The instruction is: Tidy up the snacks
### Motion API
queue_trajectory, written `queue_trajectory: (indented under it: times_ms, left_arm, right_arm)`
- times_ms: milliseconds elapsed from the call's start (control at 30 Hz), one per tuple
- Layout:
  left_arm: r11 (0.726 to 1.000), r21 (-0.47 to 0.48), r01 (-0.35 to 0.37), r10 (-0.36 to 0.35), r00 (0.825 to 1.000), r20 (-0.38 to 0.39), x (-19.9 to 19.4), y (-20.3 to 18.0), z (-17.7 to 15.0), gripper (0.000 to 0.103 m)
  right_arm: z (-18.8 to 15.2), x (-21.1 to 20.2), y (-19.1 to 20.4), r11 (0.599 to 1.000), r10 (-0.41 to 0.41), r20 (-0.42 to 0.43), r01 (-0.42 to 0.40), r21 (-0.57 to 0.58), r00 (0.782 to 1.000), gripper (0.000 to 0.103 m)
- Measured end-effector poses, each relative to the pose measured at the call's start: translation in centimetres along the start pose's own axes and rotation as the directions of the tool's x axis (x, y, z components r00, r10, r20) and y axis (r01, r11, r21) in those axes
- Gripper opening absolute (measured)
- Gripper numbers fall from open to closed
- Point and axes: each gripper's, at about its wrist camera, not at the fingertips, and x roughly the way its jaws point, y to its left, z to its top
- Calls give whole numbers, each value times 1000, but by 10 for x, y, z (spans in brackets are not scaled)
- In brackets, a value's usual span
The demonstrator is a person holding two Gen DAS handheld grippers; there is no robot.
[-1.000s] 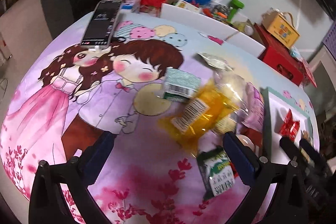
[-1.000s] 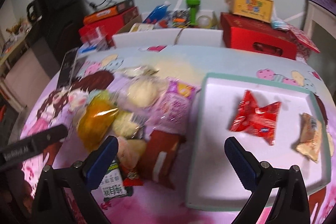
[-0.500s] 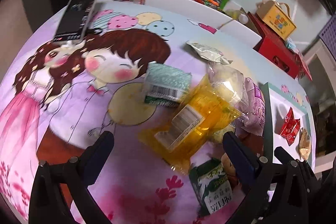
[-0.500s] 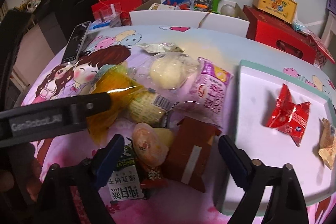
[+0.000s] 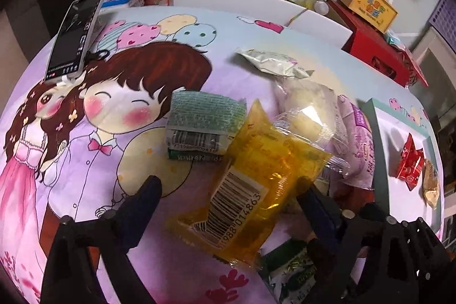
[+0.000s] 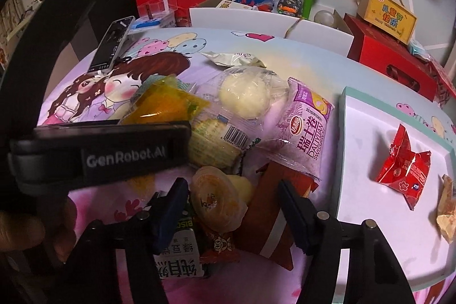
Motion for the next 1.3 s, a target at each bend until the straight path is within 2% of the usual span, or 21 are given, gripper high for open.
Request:
queue_trajectory:
  times_ms: [133, 200, 367, 533, 900, 967, 1000, 1033, 1167, 1200, 1300]
  left_arm:
    - [999, -17, 40, -40, 999, 6, -2, 1, 0, 69]
    - [998, -20, 57, -57, 998, 7, -3, 1, -1, 56]
    - [997, -56, 57, -58, 998, -14, -6, 8, -2, 54]
    - [995, -101, 27, -31, 999, -36, -9, 20, -5, 54]
    - [992, -124, -22, 12, 997, -78, -8, 28, -12, 54]
    - [992, -120, -26, 17, 997, -81, -7, 28, -12, 54]
    - [993, -118, -28, 19, 996, -82, -7, 28, -12, 54]
    - [993, -116, -31, 21, 996, -82, -8, 27, -13, 54]
    - [993, -116, -32, 23, 996, -82, -8, 27, -12, 53]
    - [993, -116, -32, 23, 996, -82, -8, 26, -12, 53]
    - [993, -117, -33, 24, 997, -80, -9, 26, -12, 53]
  right_arm:
    - [-1, 0, 1, 1000, -14, 4, 14, -10, 1000, 61]
    - [-1, -1, 0, 1000, -13, 7, 13, -12, 1000, 57]
    - [-1, -2, 4, 1000, 10, 8, -10, -28, 1000, 51]
    - [-2, -1, 8, 999, 13, 8, -13, -45, 1000, 51]
    - [-4, 0, 9, 998, 6, 11, -5, -64, 1000, 51]
    - [-4, 0, 10, 997, 7, 9, -6, -73, 1000, 47]
    - [-4, 0, 10, 997, 11, 7, -11, -76, 1000, 39]
    - [-5, 0, 11, 997, 16, 5, -16, -79, 1000, 36]
    - [-6, -2, 12, 997, 20, 10, -20, -80, 1000, 33]
    - [-6, -2, 11, 997, 27, 11, -27, -74, 1000, 29]
    - [-5, -5, 8, 998, 39, 23, -38, -57, 999, 25]
